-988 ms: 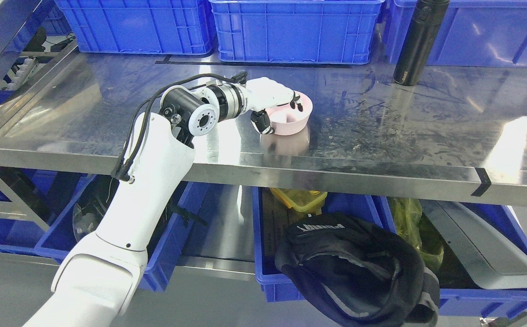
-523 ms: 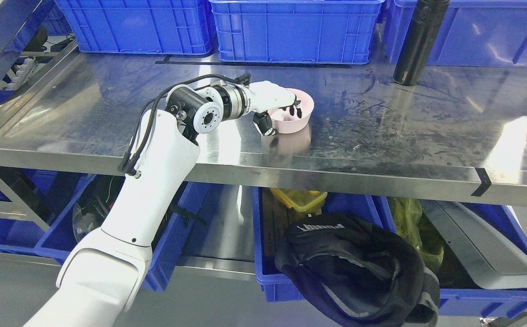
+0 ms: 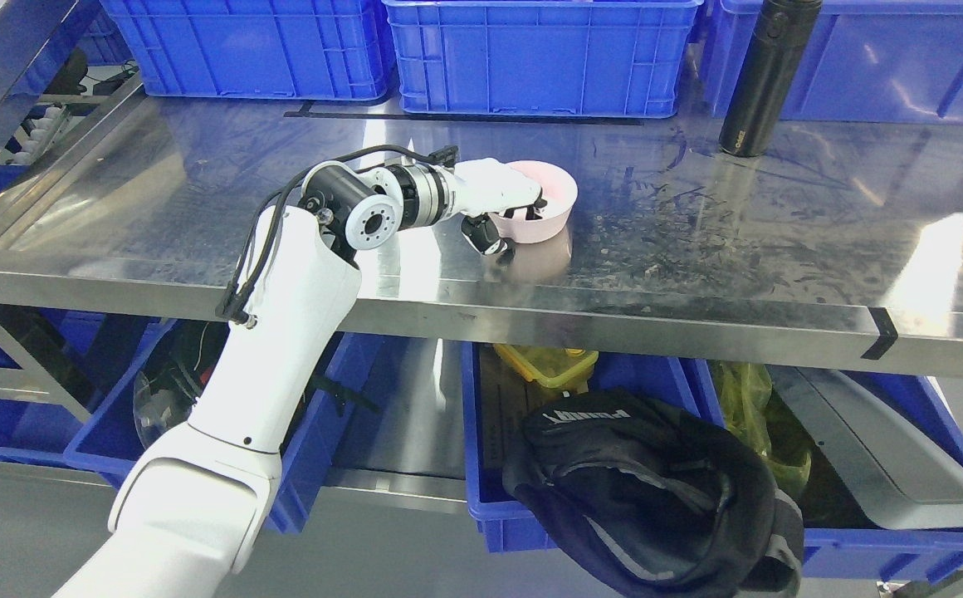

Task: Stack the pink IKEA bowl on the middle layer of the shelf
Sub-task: 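Close the left hand fingers around the pink bowl's rim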

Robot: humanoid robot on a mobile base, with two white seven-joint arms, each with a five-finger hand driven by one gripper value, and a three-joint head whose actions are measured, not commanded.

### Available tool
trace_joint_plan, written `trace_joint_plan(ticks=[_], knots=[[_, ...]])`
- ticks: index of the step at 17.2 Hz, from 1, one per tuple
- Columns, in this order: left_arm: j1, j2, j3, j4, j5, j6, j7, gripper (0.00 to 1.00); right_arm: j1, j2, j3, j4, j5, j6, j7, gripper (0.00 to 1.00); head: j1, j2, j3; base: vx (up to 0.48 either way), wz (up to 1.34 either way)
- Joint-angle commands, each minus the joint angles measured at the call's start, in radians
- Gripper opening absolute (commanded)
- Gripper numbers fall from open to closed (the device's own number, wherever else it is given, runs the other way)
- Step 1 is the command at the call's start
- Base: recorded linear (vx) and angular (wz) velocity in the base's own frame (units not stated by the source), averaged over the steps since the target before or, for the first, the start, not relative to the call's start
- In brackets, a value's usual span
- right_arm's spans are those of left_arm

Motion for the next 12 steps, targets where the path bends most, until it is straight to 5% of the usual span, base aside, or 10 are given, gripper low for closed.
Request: trace_joint_plan(ticks=[1,12], knots=[[0.017,-0.013,0.159,0.019,0.001,-0.048,-0.005,0.00,0.023,-0.017,0.000,-0.017,0.000,0.000,0.001,1.00,0.0000,0.000,0.000,0.000,0.00],[0.031,-0.033,0.383,-0.111,0.012,-0.286,-0.005,0.01,0.023,-0.017,0.000,-0.017,0.000,0.000,0.001,1.00,0.0000,0.000,0.000,0.000,0.00]])
